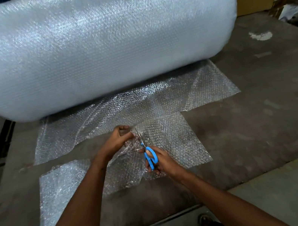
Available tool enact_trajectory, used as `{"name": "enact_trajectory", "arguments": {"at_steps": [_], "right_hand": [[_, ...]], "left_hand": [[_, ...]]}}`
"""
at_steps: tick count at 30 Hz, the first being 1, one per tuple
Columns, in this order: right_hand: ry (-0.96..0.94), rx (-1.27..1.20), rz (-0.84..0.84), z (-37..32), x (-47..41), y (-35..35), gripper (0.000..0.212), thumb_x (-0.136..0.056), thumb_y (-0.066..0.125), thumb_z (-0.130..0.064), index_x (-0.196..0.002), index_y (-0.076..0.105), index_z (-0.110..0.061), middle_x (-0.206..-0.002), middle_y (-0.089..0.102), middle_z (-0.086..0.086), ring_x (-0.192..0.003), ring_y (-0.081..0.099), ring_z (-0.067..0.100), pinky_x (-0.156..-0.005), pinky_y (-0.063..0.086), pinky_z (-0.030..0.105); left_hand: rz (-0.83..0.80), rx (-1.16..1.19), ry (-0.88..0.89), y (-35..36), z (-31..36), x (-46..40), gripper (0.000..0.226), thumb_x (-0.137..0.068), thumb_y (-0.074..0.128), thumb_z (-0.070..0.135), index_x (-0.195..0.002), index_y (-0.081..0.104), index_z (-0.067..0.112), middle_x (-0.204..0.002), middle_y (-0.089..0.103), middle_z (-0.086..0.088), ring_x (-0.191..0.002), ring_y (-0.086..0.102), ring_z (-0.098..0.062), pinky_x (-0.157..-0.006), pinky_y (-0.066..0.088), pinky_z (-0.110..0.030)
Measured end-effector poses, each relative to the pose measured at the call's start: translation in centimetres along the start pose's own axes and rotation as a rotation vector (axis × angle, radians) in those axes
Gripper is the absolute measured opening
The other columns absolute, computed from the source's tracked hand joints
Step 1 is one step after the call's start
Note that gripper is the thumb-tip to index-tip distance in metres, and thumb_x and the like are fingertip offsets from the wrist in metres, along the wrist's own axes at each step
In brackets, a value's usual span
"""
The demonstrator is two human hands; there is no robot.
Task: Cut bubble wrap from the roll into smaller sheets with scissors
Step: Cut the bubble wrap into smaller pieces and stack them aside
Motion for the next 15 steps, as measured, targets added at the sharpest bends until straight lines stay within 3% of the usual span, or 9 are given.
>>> {"name": "enact_trajectory", "arguments": {"at_steps": [4, 7, 11, 15], "right_hand": [[0.019, 0.043, 0.034, 0.21, -0.46, 0.13, 0.049, -0.1, 0.054, -0.057, -0.132, 0.066, -0.022, -0.088, 0.07, 0.01, -0.068, 0.068, 0.018, -0.05, 0.039, 0.024], [0.022, 0.087, 0.034, 0.28, -0.72, 0.19, 0.046, -0.101, 0.051, -0.06, -0.13, 0.066, -0.028, -0.088, 0.071, 0.007, -0.069, 0.069, 0.018, -0.052, 0.039, 0.026], [-0.017, 0.105, 0.025, 0.23, -0.49, 0.01, 0.032, -0.113, 0.05, -0.039, -0.135, 0.064, -0.02, -0.086, 0.068, 0.006, -0.068, 0.067, 0.012, -0.054, 0.041, 0.026], [-0.061, 0.115, 0.008, 0.82, -0.47, 0.16, 0.027, -0.113, 0.054, -0.03, -0.135, 0.066, -0.021, -0.085, 0.067, 0.003, -0.07, 0.068, 0.013, -0.055, 0.045, 0.026]], "left_hand": [[-0.069, 0.009, -0.003, 0.84, 0.14, 0.09, 0.05, -0.092, 0.085, 0.018, -0.137, 0.064, 0.019, -0.131, 0.072, -0.013, -0.124, 0.07, -0.028, -0.111, 0.056, -0.045], [-0.087, 0.02, 0.011, 1.02, 0.02, 0.07, 0.068, -0.079, 0.093, 0.035, -0.139, 0.065, 0.02, -0.136, 0.071, -0.012, -0.125, 0.07, -0.025, -0.11, 0.056, -0.042], [-0.071, -0.019, 0.057, 0.59, -0.1, -0.24, 0.059, -0.09, 0.089, 0.018, -0.143, 0.063, 0.018, -0.142, 0.065, -0.008, -0.127, 0.068, -0.018, -0.099, 0.059, -0.026], [-0.049, -0.025, 0.074, 0.12, -0.2, -0.52, 0.06, -0.09, 0.087, 0.011, -0.145, 0.063, 0.012, -0.142, 0.067, -0.01, -0.12, 0.073, -0.017, -0.093, 0.06, -0.023]]}}
Point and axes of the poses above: each hand's wrist, its own x-axis away from the middle knuckle, its own y-axis out of the palm, z = x × y, the point moved 5 cm from there along -x, towards the middle knuckle
